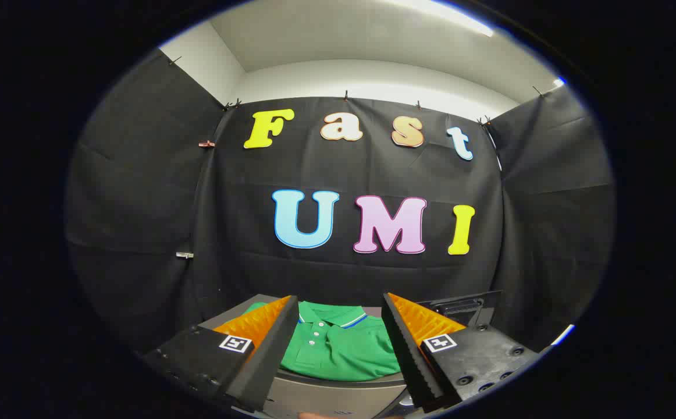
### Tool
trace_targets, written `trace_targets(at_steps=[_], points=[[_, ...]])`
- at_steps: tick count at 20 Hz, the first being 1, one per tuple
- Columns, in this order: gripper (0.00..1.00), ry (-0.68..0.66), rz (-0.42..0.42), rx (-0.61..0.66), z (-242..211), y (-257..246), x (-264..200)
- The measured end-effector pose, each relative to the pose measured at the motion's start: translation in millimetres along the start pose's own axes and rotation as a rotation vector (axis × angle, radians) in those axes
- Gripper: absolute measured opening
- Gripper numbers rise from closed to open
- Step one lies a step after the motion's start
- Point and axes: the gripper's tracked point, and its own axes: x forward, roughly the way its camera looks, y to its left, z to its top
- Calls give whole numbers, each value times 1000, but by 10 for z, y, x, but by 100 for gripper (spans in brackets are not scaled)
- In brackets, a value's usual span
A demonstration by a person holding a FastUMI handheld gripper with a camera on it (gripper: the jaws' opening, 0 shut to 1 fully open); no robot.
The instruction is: Put the clothes into the washing machine and then close the washing machine lid.
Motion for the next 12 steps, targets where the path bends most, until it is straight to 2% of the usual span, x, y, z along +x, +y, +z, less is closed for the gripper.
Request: trace_targets(at_steps=[12], points=[[91, 15, 11, -6, -39, -18, -18]])
